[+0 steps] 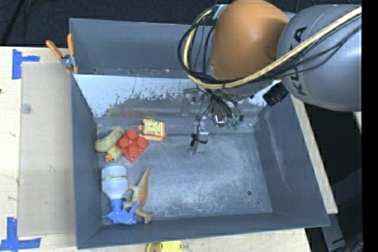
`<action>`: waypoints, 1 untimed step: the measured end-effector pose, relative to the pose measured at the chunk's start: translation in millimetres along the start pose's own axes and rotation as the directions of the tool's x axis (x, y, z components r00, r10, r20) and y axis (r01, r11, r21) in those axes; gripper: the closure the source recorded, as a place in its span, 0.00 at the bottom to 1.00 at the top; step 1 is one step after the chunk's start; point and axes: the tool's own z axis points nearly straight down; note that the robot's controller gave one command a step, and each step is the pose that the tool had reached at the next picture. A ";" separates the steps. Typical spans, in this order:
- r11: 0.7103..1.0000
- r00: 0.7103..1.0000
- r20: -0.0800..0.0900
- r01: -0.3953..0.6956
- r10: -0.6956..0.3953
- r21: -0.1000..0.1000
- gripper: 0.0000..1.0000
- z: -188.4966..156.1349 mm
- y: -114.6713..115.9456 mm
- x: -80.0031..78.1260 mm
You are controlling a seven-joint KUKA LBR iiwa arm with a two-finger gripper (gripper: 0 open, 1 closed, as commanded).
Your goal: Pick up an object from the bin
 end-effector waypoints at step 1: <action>1.000 1.000 0.008 -0.003 0.003 -0.001 0.00 -4.8 -0.6 -1.3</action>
Offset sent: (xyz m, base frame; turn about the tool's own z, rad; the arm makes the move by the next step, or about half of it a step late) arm 0.0310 0.0882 -0.1711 0.0036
